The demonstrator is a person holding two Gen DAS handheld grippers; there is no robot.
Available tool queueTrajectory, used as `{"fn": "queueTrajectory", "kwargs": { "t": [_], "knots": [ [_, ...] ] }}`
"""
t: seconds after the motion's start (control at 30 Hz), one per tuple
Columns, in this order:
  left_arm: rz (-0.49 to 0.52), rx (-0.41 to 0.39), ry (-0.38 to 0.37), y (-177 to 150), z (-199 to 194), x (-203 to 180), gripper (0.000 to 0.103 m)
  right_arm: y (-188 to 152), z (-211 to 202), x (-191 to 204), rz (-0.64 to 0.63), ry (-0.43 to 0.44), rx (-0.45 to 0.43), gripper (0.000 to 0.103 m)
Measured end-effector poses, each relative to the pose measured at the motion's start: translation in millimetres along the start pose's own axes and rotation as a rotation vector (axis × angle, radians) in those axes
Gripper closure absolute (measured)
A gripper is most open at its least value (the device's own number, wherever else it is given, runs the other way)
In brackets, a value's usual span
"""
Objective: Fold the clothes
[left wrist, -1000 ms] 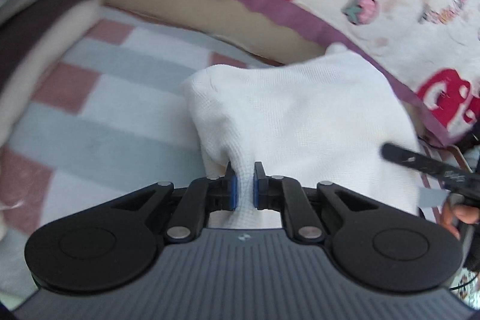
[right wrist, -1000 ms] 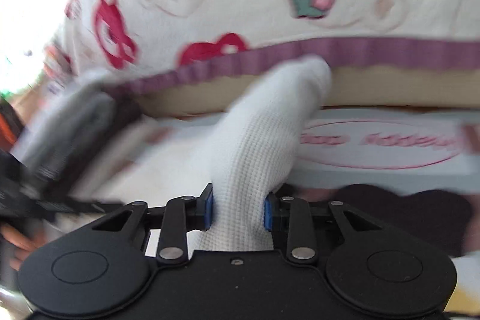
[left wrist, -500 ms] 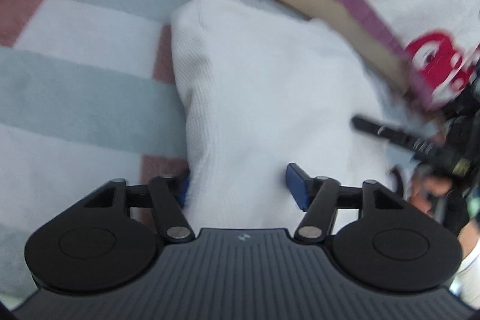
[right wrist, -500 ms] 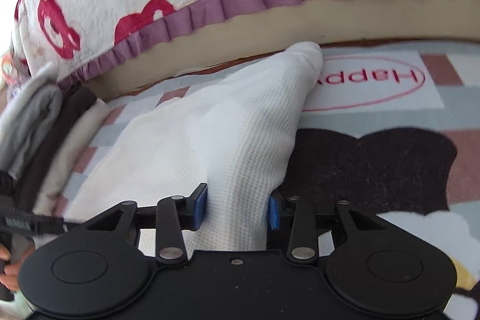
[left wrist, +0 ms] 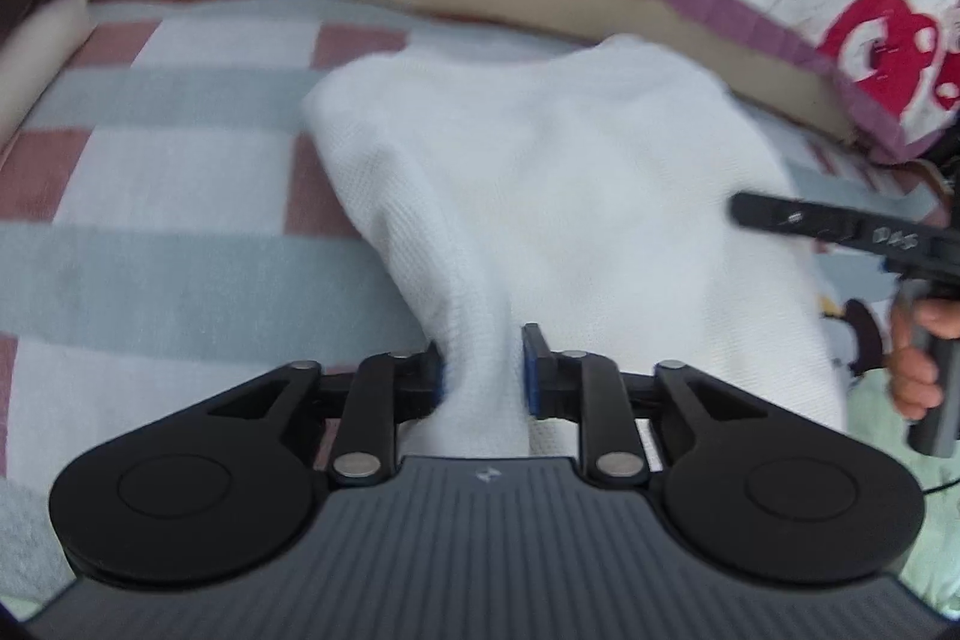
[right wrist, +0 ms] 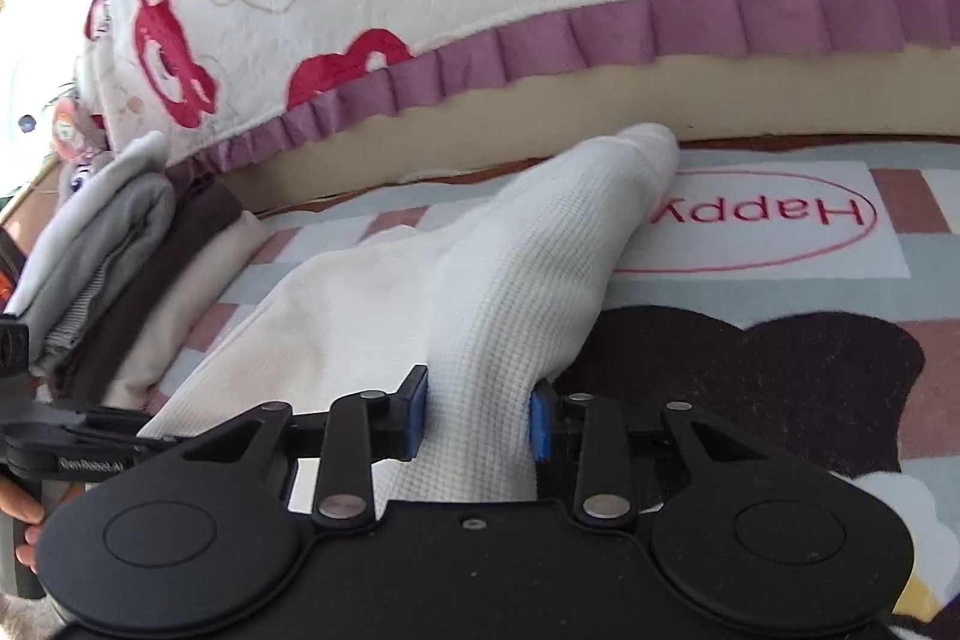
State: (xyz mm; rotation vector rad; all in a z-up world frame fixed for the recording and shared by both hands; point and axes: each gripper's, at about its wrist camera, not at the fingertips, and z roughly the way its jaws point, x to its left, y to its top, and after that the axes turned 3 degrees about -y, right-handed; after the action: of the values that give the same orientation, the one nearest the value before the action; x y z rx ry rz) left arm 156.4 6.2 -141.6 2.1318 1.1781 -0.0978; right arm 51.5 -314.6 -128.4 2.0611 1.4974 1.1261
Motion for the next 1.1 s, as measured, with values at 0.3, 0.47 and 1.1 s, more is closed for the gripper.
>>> {"fn": "queueTrajectory", "kwargs": {
  "t": [0.3, 0.47, 1.1],
  "knots": [
    [-0.112, 0.051, -0.078, 0.2, 12.5, 19.2, 0.039, 0.6, 4.7, -19.3, 0.078, 0.018, 0.049, 0.049],
    [-0.034, -0.038, -0.004, 0.0, 16.4, 6.8, 0.085, -1.5, 32.6, -46.4, 0.256, 0.134, 0.090, 0.042],
    [-0.008, -0.023, -0.020, 3.1, 11.4, -5.4, 0.086, -1.4, -1.9, -11.9, 0.043, 0.015, 0.059, 0.051]
  ]
}}
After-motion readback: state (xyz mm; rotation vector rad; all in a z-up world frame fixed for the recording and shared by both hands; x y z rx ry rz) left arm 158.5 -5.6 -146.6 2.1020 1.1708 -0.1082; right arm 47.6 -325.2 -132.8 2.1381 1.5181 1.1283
